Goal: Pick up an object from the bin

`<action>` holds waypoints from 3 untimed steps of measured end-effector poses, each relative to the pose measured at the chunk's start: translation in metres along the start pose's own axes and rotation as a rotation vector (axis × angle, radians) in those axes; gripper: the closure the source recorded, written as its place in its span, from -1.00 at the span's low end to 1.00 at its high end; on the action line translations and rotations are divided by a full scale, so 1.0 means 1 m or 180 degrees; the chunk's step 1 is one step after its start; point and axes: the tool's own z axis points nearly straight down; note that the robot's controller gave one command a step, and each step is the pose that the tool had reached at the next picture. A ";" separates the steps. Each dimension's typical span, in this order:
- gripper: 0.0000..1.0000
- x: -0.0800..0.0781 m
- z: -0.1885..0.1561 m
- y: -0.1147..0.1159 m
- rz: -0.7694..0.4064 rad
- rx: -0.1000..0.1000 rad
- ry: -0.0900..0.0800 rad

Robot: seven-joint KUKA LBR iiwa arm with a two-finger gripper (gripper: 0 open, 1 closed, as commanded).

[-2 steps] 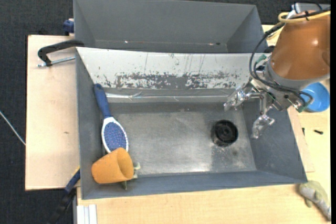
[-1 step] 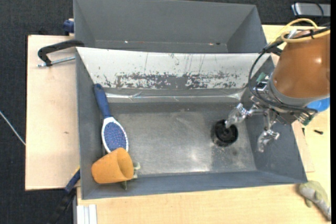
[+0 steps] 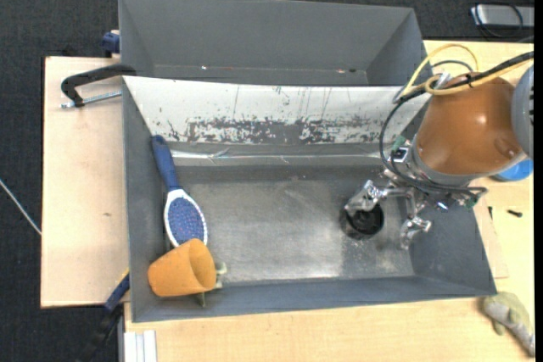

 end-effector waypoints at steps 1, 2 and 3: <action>1.00 -0.001 0.001 0.000 0.0003 0.0000 -0.0007; 1.00 0.013 -0.214 -0.025 -0.1350 -0.0007 0.0008; 1.00 0.004 -0.190 -0.045 -0.1780 -0.0033 0.0009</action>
Offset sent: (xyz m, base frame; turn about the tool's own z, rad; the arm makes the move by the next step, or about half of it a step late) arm 0.0000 0.0000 0.0000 0.0000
